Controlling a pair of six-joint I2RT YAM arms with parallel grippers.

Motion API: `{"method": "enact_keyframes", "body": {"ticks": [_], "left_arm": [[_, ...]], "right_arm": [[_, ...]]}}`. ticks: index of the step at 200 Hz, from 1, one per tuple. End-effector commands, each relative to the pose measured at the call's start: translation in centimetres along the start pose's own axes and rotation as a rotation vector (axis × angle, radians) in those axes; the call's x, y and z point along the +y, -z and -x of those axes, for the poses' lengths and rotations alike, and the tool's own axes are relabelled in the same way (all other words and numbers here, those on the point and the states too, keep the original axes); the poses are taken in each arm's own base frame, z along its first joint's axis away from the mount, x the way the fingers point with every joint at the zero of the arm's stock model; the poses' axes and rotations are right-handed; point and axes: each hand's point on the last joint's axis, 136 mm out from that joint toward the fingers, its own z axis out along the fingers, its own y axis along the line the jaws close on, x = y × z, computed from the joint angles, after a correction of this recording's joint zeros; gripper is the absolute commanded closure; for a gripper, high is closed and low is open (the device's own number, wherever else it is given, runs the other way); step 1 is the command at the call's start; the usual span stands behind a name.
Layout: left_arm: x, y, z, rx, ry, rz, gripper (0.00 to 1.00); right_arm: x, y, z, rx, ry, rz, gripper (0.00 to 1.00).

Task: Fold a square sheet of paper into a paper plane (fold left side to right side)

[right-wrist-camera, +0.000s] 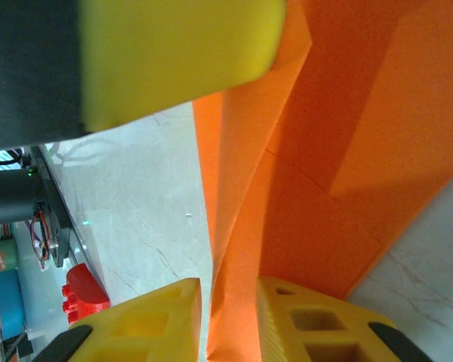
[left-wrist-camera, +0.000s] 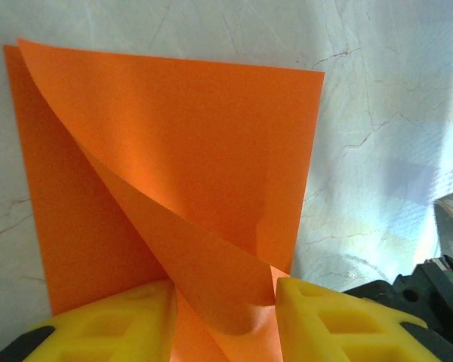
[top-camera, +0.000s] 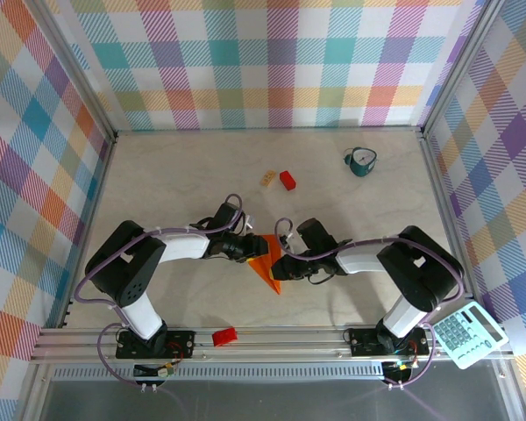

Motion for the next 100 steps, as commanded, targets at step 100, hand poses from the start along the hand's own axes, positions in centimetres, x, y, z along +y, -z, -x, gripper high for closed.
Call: {"method": "enact_keyframes", "body": {"ticks": [100], "left_arm": [[0.7,-0.3,-0.2,-0.004,-0.009,0.038,0.60]], "right_arm": [[1.6,3.4,2.3,-0.013,-0.112,0.052,0.59]]}}
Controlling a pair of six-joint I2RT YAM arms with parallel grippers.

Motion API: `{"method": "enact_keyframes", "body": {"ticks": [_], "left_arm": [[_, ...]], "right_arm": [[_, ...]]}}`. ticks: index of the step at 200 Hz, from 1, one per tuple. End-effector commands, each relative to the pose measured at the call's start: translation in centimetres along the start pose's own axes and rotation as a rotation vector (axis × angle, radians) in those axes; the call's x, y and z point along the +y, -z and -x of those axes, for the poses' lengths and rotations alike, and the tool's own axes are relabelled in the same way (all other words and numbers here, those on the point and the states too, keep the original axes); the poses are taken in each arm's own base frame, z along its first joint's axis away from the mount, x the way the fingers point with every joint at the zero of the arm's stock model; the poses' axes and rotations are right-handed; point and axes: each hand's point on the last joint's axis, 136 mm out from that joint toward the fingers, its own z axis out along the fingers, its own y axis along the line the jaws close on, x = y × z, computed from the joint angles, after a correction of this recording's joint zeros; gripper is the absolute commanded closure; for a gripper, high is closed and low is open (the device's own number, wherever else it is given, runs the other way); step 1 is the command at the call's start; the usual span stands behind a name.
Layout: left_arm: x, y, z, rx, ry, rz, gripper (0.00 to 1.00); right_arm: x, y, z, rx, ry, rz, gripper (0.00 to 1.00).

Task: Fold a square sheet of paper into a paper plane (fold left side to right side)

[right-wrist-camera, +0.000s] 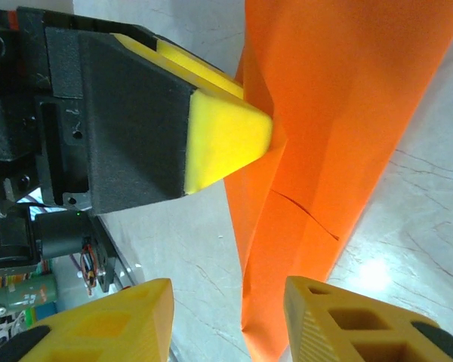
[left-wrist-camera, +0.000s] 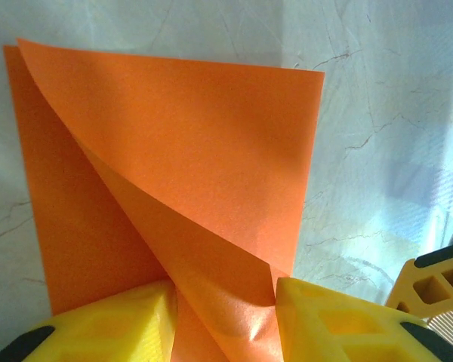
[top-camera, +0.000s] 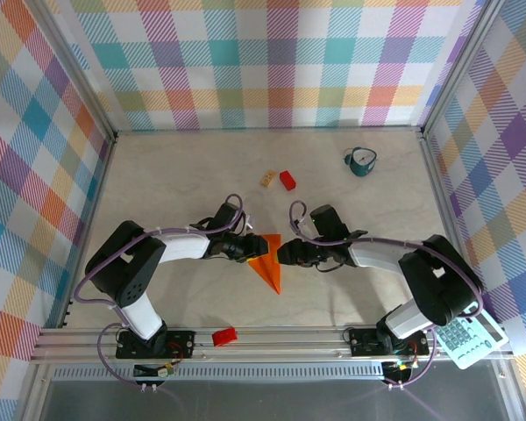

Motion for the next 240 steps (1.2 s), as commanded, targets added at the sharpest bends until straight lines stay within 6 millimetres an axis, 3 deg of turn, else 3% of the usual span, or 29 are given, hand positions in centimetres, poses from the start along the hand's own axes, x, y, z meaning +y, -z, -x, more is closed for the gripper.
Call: {"method": "enact_keyframes", "body": {"ticks": [1,91,240], "left_arm": [[0.7,-0.2,-0.2,0.000,-0.005,0.033,0.60],[0.8,-0.2,-0.2,-0.001,-0.007,0.039,0.60],[0.8,-0.2,-0.2,0.002,-0.004,0.046,0.60]], "right_arm": [[0.8,-0.2,-0.8,0.063,-0.037,0.031,0.59],[1.4,-2.1,-5.0,0.171,-0.065,-0.008,0.62],[0.3,-3.2,-7.2,0.233,-0.104,-0.043,0.64]]}}
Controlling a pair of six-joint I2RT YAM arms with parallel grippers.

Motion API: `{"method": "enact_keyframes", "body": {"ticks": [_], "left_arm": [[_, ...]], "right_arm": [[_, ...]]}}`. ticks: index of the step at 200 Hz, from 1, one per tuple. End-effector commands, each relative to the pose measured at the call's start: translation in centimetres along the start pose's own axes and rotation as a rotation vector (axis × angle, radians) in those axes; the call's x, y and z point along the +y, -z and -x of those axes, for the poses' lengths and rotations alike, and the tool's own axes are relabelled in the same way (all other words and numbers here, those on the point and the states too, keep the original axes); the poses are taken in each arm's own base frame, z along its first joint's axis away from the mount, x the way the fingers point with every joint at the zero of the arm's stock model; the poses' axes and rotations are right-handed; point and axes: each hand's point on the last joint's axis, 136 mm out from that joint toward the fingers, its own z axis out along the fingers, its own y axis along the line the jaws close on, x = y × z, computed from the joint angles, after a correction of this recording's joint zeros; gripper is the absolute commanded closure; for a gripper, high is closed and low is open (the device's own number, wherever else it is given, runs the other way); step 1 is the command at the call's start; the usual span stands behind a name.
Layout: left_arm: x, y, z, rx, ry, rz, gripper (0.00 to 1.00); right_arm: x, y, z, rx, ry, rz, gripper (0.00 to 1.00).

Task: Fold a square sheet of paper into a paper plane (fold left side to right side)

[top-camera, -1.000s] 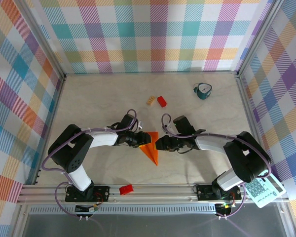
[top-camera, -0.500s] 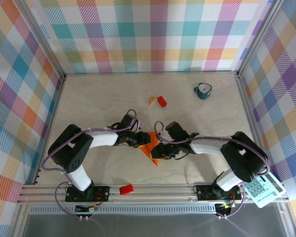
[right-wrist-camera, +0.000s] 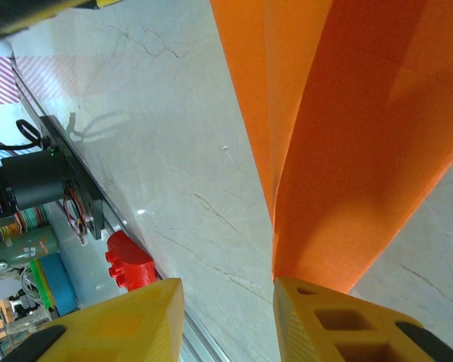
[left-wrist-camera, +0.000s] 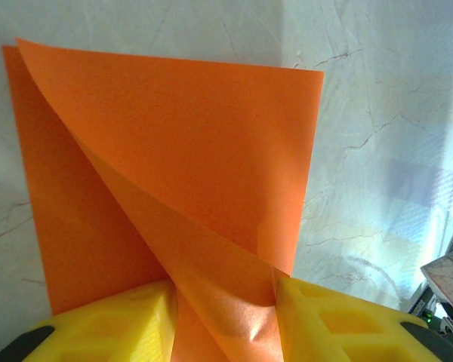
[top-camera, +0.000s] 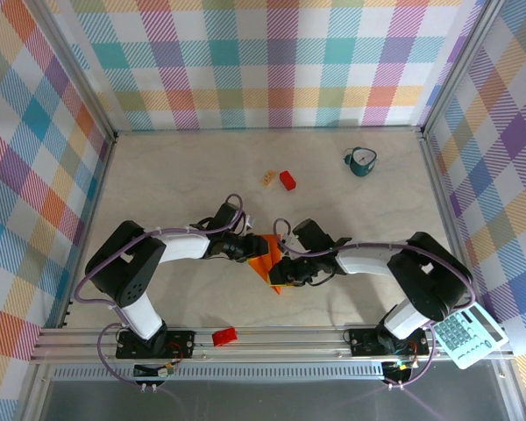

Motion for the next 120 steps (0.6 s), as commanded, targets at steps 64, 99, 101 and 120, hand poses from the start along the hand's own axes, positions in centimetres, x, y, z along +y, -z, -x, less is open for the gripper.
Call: {"method": "enact_keyframes", "body": {"ticks": [64,99,101,120], "left_arm": [[0.80,-0.26,-0.16,0.004,-0.002,0.048,0.60],[0.98,-0.25,-0.28,0.005,0.000,0.053,0.60],[0.98,-0.24,-0.27,0.004,-0.001,0.052,0.60],[0.98,-0.22,-0.25,0.003,-0.002,0.053,0.60]], "right_arm": [[-1.07,-0.86,-1.44,0.051,-0.039,-0.020,0.65],[-1.50,-1.06,-1.66,0.059,-0.047,-0.035,0.65],[-1.51,-1.06,-1.68,0.060,-0.047,-0.036,0.65],[-1.59,-1.10,-1.78,0.063,-0.047,-0.041,0.65]]}}
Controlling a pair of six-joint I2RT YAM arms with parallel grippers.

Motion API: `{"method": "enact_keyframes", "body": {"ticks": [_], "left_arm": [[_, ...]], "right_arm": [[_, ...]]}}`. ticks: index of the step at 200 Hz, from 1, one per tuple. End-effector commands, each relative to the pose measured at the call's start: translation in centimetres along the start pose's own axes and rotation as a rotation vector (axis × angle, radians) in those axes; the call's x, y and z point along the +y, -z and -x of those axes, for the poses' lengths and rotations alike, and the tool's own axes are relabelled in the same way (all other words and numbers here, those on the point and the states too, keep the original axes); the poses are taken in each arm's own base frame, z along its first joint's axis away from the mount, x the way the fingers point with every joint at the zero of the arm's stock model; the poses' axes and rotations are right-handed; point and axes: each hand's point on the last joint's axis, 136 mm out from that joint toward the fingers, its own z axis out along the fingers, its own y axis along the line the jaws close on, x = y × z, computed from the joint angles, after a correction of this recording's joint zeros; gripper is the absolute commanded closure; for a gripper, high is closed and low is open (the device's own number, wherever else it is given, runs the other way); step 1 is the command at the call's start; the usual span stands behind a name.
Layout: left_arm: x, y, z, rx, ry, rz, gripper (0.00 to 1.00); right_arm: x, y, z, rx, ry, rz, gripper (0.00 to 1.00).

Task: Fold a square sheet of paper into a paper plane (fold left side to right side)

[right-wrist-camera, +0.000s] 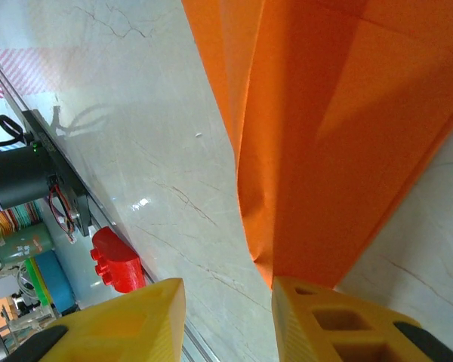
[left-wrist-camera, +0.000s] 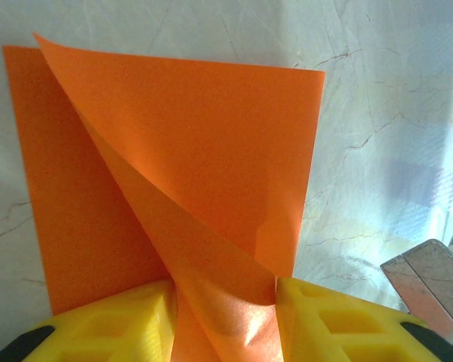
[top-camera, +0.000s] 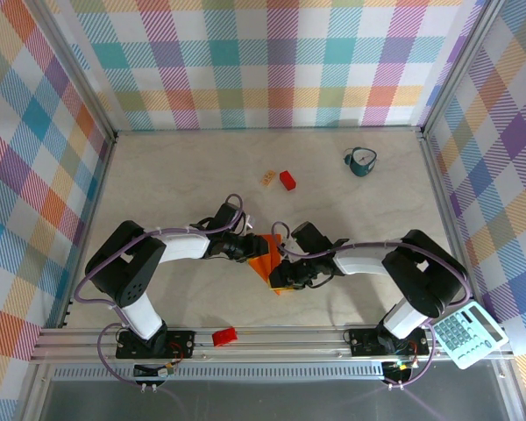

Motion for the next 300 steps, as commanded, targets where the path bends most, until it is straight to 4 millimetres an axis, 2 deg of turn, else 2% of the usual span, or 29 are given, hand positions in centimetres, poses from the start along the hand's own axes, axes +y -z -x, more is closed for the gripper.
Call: {"method": "enact_keyframes", "body": {"ticks": [1,99,175,256,300], "left_arm": [[1.0,-0.2,-0.3,0.004,-0.002,0.053,0.60],[1.1,-0.3,-0.3,0.003,0.000,0.056,0.60],[1.0,-0.2,-0.2,-0.002,-0.002,0.053,0.60],[1.0,-0.1,-0.2,-0.004,0.000,0.054,0.60],[0.9,-0.1,-0.1,-0.004,0.000,0.056,0.60]], "right_arm": [[-1.0,-0.4,-1.0,0.033,-0.027,-0.026,0.65],[-2.4,-0.5,-1.9,0.066,-0.030,-0.113,0.65],[0.7,1.3,0.0,-0.016,0.056,-0.076,0.67],[0.6,-0.2,1.1,0.003,0.059,-0.067,0.66],[-0.5,-1.1,0.6,0.033,0.039,-0.088,0.65]]}}
